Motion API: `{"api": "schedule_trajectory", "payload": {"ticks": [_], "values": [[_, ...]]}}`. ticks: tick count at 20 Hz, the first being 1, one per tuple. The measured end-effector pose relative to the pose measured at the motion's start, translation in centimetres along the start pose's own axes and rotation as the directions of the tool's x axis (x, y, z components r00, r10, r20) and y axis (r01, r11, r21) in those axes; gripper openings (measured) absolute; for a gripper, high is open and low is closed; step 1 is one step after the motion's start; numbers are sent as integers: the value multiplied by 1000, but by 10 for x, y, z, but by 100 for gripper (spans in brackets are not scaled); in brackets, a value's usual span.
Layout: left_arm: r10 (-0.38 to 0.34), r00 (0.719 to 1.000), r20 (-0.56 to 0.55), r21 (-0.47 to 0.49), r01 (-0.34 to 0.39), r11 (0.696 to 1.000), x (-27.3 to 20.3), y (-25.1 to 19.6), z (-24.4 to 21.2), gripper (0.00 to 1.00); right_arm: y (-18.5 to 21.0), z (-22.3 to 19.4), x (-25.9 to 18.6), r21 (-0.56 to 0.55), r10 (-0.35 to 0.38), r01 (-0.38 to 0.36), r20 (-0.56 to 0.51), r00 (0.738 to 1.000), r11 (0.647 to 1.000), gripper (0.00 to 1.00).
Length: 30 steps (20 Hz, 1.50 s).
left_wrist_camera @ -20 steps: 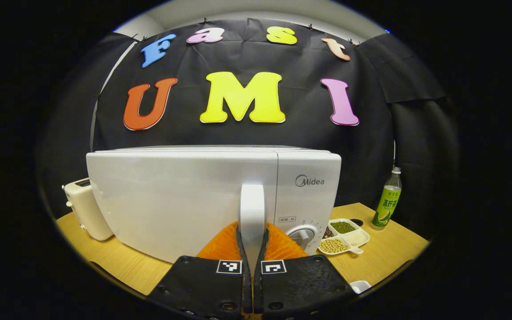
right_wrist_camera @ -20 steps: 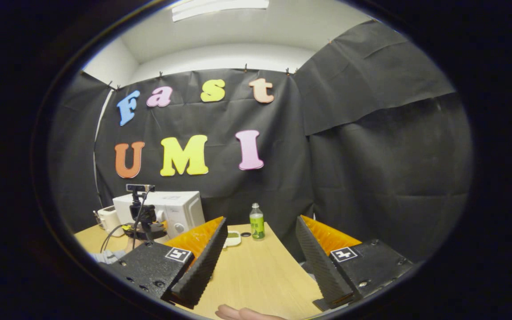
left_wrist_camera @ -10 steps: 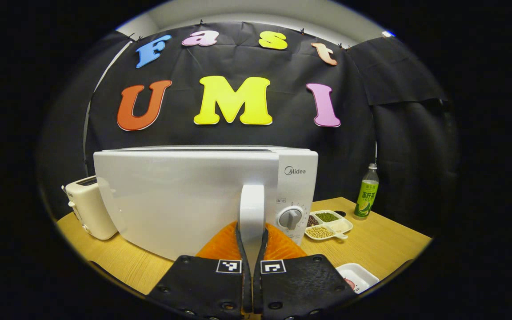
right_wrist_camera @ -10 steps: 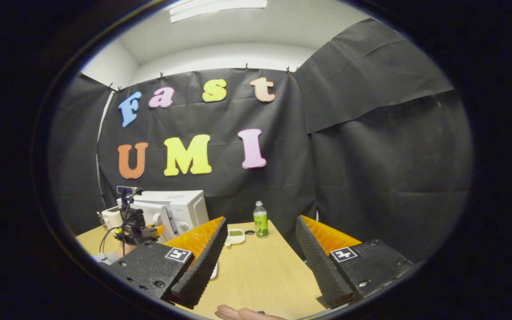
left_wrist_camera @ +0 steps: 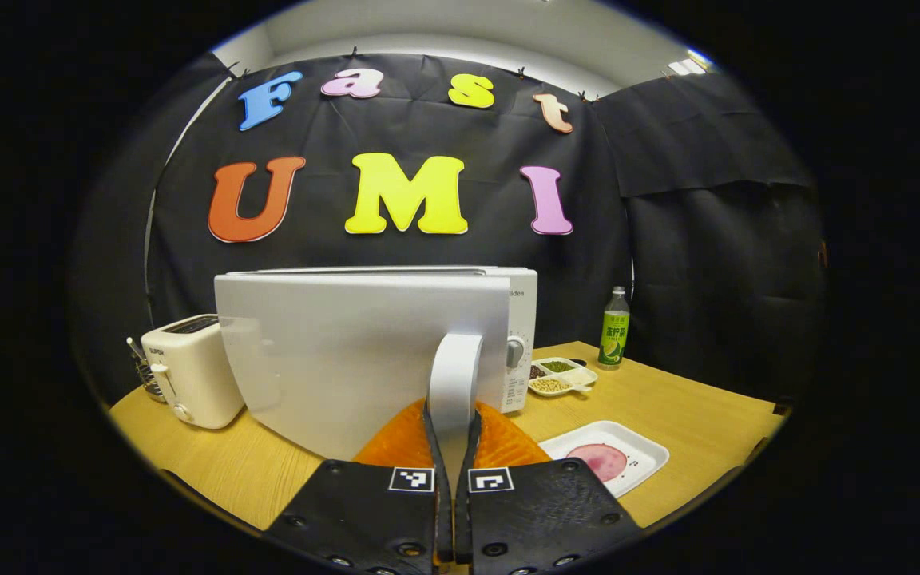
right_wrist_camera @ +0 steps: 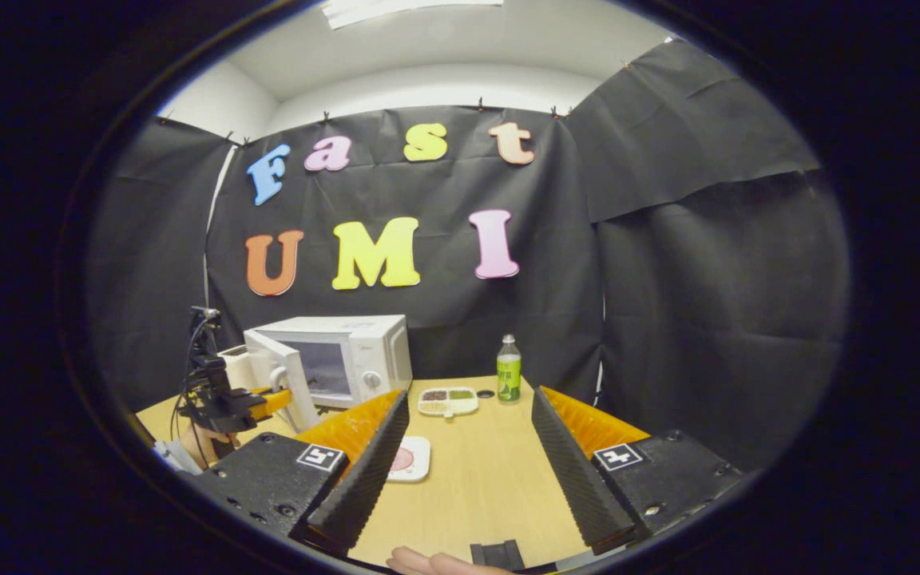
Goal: Open the microwave oven with the left hand, put the food in, and close the microwave oven.
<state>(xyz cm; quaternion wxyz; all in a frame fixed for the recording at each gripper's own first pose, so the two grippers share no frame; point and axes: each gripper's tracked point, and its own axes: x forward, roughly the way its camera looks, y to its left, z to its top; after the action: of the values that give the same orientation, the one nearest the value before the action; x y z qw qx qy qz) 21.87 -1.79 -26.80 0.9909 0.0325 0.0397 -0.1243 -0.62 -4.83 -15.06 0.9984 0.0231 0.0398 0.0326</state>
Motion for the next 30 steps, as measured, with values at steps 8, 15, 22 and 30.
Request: {"api": "schedule_trajectory", "payload": {"ticks": [8, 15, 22, 30], "values": [[57, 998, 1, 12, -57, 998, -87, 64, -9, 1, 31, 7, -22, -17, 30, -30, 22, 999, 999, 92], [95, 994, 45, 5, -95, 995, -144, 123, -6, 30, 63, 6, -32, -30, 63, -62, 22, 998, 998, 92], [322, 947, -14, -1, -322, 947, -216, 202, -21, 96, 82, -6, -21, -58, 87, -88, -27, 996, 994, 99], [478, 877, -50, -65, -481, 874, -300, 209, -9, 95, 76, -18, 51, -160, 62, -81, -122, 991, 984, 94]]}}
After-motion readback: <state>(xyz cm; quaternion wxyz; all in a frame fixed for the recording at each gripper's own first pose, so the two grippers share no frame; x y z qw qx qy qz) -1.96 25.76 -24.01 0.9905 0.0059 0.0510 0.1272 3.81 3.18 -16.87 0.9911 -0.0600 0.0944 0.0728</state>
